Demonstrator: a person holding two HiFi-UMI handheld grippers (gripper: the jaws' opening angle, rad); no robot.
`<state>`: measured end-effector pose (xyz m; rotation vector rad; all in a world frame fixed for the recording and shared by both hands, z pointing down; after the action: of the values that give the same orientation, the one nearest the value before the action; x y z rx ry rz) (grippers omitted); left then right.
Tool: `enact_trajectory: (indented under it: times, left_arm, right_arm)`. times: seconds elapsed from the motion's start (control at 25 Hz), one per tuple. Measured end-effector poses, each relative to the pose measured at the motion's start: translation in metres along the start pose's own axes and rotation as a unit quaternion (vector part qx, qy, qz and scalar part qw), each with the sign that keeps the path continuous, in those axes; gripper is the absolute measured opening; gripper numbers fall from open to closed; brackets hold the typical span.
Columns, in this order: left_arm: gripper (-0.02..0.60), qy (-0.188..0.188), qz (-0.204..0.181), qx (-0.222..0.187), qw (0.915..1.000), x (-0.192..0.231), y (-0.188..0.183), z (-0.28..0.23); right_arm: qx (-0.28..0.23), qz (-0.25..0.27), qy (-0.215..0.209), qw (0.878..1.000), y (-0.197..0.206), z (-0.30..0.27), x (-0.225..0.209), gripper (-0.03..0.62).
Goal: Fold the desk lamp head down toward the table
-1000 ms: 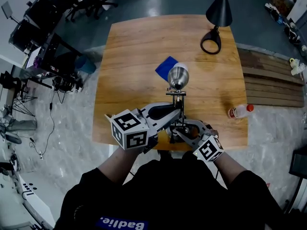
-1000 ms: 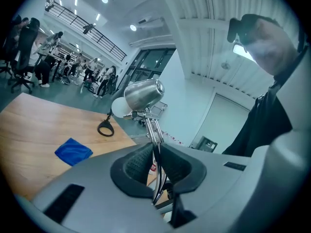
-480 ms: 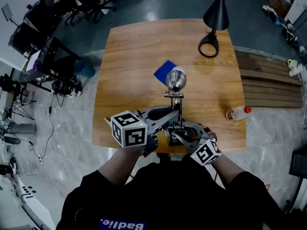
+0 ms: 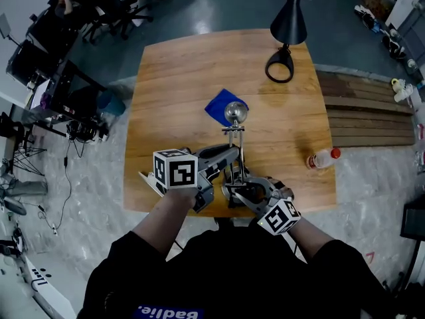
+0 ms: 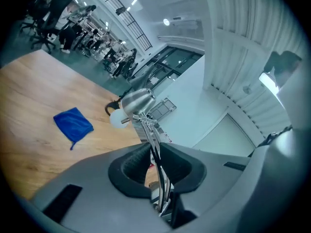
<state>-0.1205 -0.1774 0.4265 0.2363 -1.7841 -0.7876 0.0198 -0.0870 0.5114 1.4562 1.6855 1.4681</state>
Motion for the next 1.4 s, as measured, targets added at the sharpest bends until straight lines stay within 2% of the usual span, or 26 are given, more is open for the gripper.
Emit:
enact_trajectory:
  times: [0.28,0.76,1.12,1.4]
  left_arm:
    - [0.064,0.026,0.119,-0.001,0.9926,0.036,0.008,-0.017]
    - [0.087,0.016,0.183,0.015,0.9828,0.063,0.021,-0.027]
    - [0.104,0.022,0.261,-0.009,0.9652,0.080,0.036,-0.026]
    - [0.109,0.027,0.299,-0.023,0.9536,0.089,0.044,-0.025]
  right_arm:
    - [0.004,0.009,-0.009,1.000,0.002,0.002,-0.004,0.114]
    - [0.003,0.014,-0.017,1.000,0.002,0.002,-0.007,0.114]
    - [0.007,0.020,-0.016,1.000,-0.001,0.000,-0.007,0.115]
    - [0.007,0.028,-0.015,0.999,-0.002,-0.001,-0.006,0.117]
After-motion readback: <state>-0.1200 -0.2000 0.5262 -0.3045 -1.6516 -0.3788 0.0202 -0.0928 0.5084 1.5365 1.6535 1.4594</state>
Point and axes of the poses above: the fingertips, and each gripper's own axes: z backward along the fingers, x to its left, y out of its underside, the point moved 8 cm from there along z, backward along the fingers, and after that the axes turned 9 degrees about y, right-handed, at the moved point
